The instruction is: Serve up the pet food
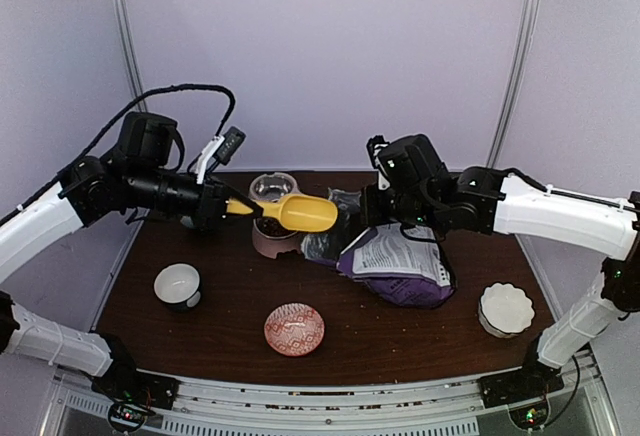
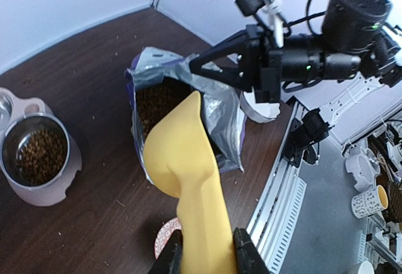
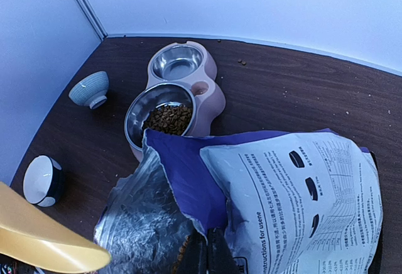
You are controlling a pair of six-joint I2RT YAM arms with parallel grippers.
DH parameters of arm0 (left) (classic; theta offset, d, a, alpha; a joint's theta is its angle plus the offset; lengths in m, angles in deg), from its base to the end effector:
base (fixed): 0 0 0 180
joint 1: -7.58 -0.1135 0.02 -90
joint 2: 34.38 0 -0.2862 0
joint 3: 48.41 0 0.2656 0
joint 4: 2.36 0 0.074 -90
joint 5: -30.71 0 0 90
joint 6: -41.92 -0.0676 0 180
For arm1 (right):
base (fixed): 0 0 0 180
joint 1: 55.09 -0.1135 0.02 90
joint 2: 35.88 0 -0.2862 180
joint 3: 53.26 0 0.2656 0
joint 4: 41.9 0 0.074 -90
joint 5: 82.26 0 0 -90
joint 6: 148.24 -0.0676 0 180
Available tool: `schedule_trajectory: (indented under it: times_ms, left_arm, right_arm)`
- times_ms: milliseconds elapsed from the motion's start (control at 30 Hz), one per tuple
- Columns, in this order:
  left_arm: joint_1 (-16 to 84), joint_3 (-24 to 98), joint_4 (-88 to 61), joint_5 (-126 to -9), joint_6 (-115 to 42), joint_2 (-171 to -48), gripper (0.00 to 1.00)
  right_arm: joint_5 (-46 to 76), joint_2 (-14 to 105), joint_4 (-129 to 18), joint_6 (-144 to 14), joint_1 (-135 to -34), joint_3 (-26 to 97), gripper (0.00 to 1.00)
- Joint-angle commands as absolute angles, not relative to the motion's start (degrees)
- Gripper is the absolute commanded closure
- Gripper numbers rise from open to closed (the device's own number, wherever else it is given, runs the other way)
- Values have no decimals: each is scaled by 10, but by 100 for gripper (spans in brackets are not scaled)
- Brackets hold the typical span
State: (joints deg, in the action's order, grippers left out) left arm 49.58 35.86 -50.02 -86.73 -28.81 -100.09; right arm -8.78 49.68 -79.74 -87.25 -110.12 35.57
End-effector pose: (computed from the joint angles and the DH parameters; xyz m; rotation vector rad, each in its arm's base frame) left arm 0.1806 -0.2046 0.3937 0.7437 2.0963 -1.1221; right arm 0.2320 0.2982 0.3352 -0.3301 2.1702 0.5337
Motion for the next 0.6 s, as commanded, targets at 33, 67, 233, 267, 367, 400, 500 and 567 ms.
schedule_trajectory:
  times_ms: [33,67,233,267,367,400,500,567]
  left_arm:
    - [502,314,-508,-858,-249,-1039,100]
    - [503,309,-509,-845,-244,-1048,100]
    - [504,273,-477,-796,-194,-1108,100]
    - [504,258,-452,-799,-181,-1119,100]
    - [509,211,-354,-809,-132,-1150,100]
    - [512,198,-321,-814,-115,-1160,100]
    - [522,178,-225,-831,-78,-1194,100]
    - [536,185,-185,-836,-65,-1216,100]
  right_arm:
    - [-96,515,-801,-874,-1117,378,100]
    - [-93,518,-800,-876,-1120,380,100]
    - [-83,534,-786,-884,-1140,389,100]
    - [-83,537,-783,-886,-1144,392,100]
    - [-75,550,-772,-892,-1154,402,100]
    - [-72,554,-769,-895,-1155,405,100]
    - [-60,565,-761,-896,-1157,414,100]
    - [-55,569,-760,-895,-1157,419,100]
